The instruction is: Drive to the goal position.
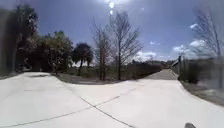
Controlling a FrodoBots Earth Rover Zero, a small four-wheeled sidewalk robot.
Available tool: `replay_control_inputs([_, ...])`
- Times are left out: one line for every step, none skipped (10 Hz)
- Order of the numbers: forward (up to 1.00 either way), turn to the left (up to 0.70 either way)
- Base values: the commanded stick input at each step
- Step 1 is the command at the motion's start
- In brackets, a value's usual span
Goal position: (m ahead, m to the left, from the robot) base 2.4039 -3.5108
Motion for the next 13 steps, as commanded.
replay_control_inputs([0.7,0.0])
replay_control_inputs([0.7,0.0])
replay_control_inputs([0.7,-0.09])
replay_control_inputs([0.7,-0.28])
replay_control_inputs([0.7,-0.35])
replay_control_inputs([0.7,-0.35])
replay_control_inputs([0.7,-0.35])
replay_control_inputs([0.7,-0.29])
replay_control_inputs([0.7,-0.11])
replay_control_inputs([0.7,0.0])
replay_control_inputs([0.7,0.0])
replay_control_inputs([0.7,0.0])
replay_control_inputs([0.7,-0.02])
